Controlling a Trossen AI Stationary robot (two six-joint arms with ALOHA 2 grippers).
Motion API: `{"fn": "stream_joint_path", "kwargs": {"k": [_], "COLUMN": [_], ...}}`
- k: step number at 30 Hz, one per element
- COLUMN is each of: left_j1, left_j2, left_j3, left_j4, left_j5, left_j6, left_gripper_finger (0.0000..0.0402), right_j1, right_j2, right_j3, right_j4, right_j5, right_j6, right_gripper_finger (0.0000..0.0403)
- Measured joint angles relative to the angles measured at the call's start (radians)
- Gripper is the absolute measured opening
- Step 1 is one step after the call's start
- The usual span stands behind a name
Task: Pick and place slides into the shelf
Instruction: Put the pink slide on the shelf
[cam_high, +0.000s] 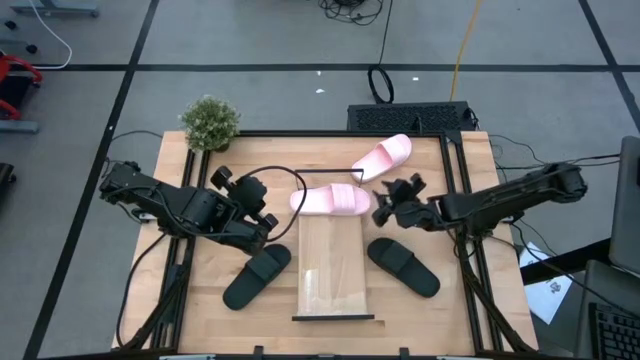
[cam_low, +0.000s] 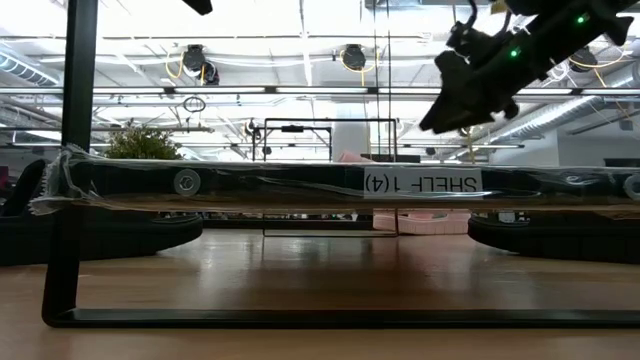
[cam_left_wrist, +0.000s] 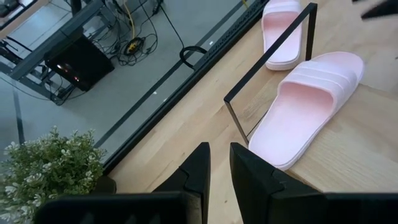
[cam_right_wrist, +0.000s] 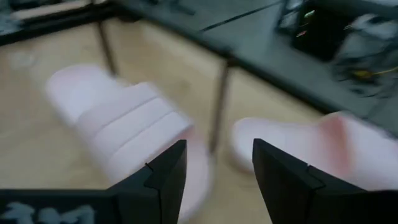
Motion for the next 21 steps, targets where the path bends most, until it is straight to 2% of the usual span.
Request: {"fn": "stream_joint_path", "kwargs": {"k": [3,6,10,16,21], "left_j1": [0.000,0.000,0.000,0.000,0.000], "left_j2": [0.000,0.000,0.000,0.000,0.000], "left_j3": [0.000,0.000,0.000,0.000,0.000], "left_j4": [0.002,0.003,0.003,0.004,0.004], "left_j5": [-0.002,-0.003,-0.005,-0.010,-0.010], "left_j6": [-0.001,-0.002,-0.001,-0.002,-0.002], "left_gripper_finger": [0.0062,0.0062,0.0062,0.0062,0.0062], "right_j1": [-0.023,-0.062,-0.135,-0.243,-0.337], "right_j2": [-0.053,-0.082,-0.083,-0.071,-0.079], "right_j3": [0.000,0.000,0.000,0.000,0.000], "right_j4": [-0.081,-0.151,-0.207,-0.218,-0.230], "right_j5": [0.064,0.083,0.076,-0.022,0.003], "right_j6": [-0.011,-0.045,-0.075,-0.098,-0.105], "right_gripper_finger": [0.0173,0.0173,0.0173,0.0173,0.0173]}}
